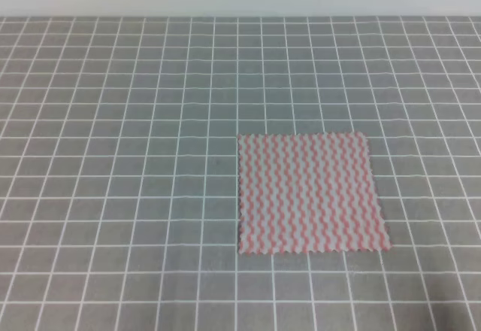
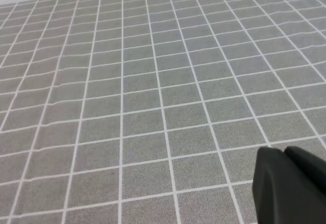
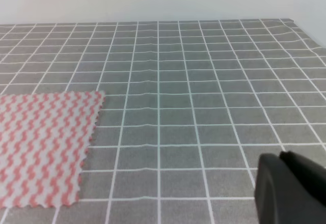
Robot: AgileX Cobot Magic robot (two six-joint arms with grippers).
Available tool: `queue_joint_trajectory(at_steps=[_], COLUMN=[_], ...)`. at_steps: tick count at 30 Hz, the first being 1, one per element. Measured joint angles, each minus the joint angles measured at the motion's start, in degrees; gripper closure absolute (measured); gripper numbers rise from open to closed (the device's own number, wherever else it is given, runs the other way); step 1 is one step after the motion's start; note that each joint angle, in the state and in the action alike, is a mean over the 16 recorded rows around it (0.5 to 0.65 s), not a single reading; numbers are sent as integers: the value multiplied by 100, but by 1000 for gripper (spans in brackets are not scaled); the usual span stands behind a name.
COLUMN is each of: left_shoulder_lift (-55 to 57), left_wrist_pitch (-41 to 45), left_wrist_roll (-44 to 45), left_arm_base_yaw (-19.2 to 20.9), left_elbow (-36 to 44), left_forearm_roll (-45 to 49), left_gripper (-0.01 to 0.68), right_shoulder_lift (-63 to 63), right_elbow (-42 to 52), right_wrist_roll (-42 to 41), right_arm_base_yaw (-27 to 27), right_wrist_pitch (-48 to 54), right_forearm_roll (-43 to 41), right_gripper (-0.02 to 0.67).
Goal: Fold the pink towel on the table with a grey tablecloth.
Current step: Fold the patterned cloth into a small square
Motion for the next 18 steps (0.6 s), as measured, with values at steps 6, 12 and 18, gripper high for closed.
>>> queue_joint_trajectory(at_steps=[6, 12, 18], left_shoulder_lift=[7, 12, -12], left_wrist_pitch=[3, 6, 0], left_wrist_roll=[0, 0, 0], left_arm_base_yaw=[0, 0, 0], left_elbow=[-12, -26, -19], left_forearm_roll=[0, 0, 0], left_gripper=[673, 673, 673], right_shoulder_lift=[53, 81, 81], right_elbow=[-33, -57, -67], right_wrist_roll=[0, 0, -1], right_arm_base_yaw=[-2, -3, -3], right_wrist_pitch=[3, -10, -10], right_forearm_roll=[3, 75, 250], right_gripper=[667, 666, 666])
